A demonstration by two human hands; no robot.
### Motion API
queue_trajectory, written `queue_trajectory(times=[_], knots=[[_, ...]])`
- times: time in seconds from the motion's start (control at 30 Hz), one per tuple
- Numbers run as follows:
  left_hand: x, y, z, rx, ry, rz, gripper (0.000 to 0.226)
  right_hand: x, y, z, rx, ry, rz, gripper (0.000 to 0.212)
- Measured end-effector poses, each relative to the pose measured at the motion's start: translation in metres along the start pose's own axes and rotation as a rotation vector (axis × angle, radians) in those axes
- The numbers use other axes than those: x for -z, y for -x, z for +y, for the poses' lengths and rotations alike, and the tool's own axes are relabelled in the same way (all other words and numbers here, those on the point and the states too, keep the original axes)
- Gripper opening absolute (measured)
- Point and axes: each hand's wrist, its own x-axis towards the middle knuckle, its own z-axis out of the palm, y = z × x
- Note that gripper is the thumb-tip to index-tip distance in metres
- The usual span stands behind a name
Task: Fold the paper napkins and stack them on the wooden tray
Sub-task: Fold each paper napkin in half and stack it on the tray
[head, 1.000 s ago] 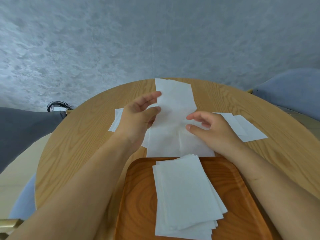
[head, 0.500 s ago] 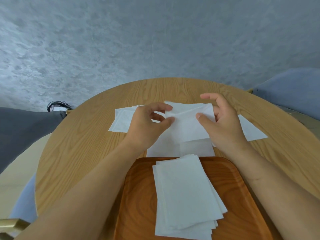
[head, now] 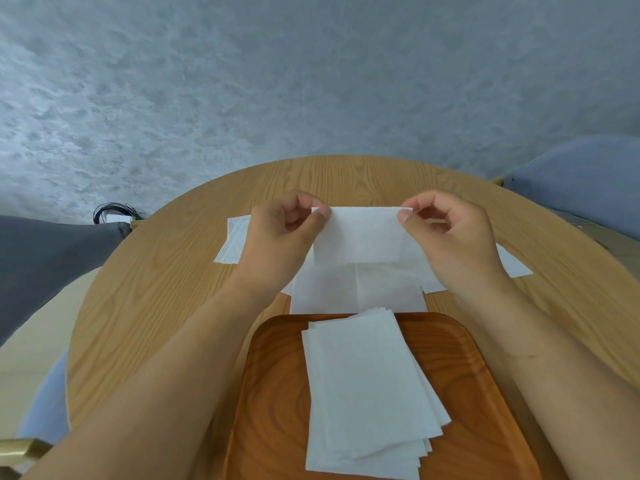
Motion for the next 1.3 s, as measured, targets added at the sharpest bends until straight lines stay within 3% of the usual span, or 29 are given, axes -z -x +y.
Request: queue_trajectory(times=[0.1, 0.2, 0.33, 0.43, 0.5, 0.63, 0.77, 0.83, 0.93, 1.1, 1.3], knots=[[-0.002, 0.003, 0.002, 0.101, 0.061, -0.106, 0.010, 0.003, -0.001, -0.005, -0.059, -0.183, 0.005, 0.014], [-0.002, 0.003, 0.004, 0.158, 0.106, -0.079, 0.011, 0.005, 0.000, -0.010, -0.183, -0.332, -0.004, 0.015], [0.006, 0.000, 0.007, 0.156, 0.152, 0.070, 0.013, 0.007, 0.002, -0.019, -0.297, -0.334, -0.318, 0.011], [0.010, 0.000, 0.009, 0.180, 0.147, 0.046, 0.014, 0.007, 0.007, -0.022, -0.314, -0.227, -0.544, 0.010], [0.008, 0.002, 0.010, 0.167, 0.126, 0.002, 0.013, 0.006, 0.009, -0.024, -0.317, -0.238, -0.580, 0.013], [0.002, 0.006, 0.013, 0.158, 0.144, -0.135, 0.010, 0.011, 0.005, -0.026, -0.322, -0.261, -0.467, 0.033], [0.007, 0.006, 0.017, 0.199, 0.195, -0.282, 0.011, 0.016, 0.003, -0.025, -0.268, -0.264, -0.413, 0.008], [0.010, 0.006, 0.018, 0.219, 0.193, -0.357, 0.012, 0.016, 0.004, -0.025, -0.263, -0.244, -0.418, 0.012], [0.016, 0.006, 0.020, 0.290, 0.187, -0.498, 0.004, 0.018, 0.004, -0.025, -0.297, -0.223, -0.501, 0.018], [0.027, 0.010, 0.023, 0.398, 0.085, -0.789, 0.009, 0.026, 0.004, -0.026, -0.389, -0.233, -0.730, 0.007], [0.026, 0.010, 0.022, 0.415, -0.034, -0.944, 0.009, 0.026, 0.006, -0.025, -0.420, -0.139, -0.954, 0.006]])
